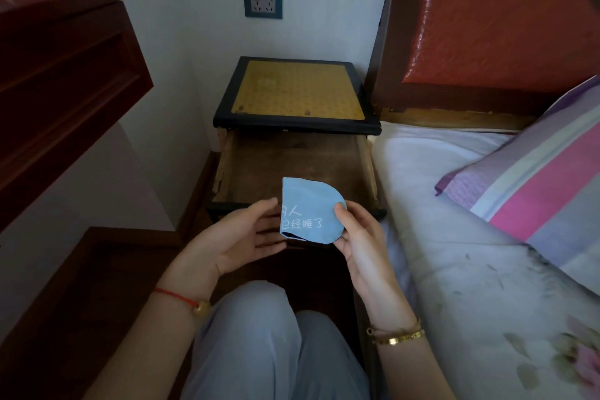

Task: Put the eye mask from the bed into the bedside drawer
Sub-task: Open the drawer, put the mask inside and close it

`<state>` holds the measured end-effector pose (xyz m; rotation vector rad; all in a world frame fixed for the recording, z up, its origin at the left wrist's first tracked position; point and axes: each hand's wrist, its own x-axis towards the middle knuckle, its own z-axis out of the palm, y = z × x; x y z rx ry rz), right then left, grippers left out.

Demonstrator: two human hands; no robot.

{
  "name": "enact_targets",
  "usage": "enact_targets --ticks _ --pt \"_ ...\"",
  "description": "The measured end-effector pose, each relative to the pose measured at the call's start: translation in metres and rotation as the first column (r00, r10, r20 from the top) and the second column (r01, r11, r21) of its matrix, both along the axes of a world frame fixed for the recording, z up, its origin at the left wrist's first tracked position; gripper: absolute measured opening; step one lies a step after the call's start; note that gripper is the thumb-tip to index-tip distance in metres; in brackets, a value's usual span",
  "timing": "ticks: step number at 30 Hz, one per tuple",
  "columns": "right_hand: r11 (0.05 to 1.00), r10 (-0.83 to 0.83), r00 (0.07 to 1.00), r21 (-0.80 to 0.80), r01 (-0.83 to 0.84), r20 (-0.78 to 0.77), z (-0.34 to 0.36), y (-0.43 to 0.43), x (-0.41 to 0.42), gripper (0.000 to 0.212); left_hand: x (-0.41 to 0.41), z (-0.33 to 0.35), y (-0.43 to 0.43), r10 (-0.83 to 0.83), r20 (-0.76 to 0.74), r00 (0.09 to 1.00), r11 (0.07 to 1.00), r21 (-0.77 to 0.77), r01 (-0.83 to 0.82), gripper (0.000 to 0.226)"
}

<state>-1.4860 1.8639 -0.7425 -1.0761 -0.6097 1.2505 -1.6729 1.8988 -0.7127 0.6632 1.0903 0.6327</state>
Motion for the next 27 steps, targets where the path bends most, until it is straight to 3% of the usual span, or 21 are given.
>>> enact_targets --ticks 3,7,11,14,20,27 --pt "0.999 0.034 0.998 0.039 -0.036 0.054 0.007 0.011 0.000 0.015 0.001 0.015 0.005 0.037 -0.090 0.995 0.983 0.185 -0.020 0.028" --pt "0.994 0.082 0.965 0.046 -0.096 0.249 0.022 0.039 0.005 0.008 0.006 0.032 0.020 0.080 -0.198 0.977 0.937 0.350 -0.006 0.038" --pt "0.999 0.044 0.821 -0.017 -0.042 0.569 0.028 0.078 0.009 0.010 0.014 0.036 0.045 0.144 -0.296 0.944 0.912 0.410 -0.011 0.047" --pt "0.997 0.066 0.677 -0.069 -0.023 0.733 0.023 0.105 0.012 0.025 0.019 0.028 0.069 0.137 -0.392 0.910 0.920 0.392 0.030 0.053" --pt "0.954 0.300 0.359 -0.277 -0.114 0.884 0.010 0.129 0.018 0.020 0.027 0.001 0.105 0.036 -0.655 0.755 0.940 0.278 0.196 0.052" --pt "0.904 0.427 0.237 -0.417 -0.097 0.873 -0.004 0.131 0.015 0.019 0.029 -0.018 0.112 -0.068 -0.758 0.649 0.937 0.176 0.303 0.045"
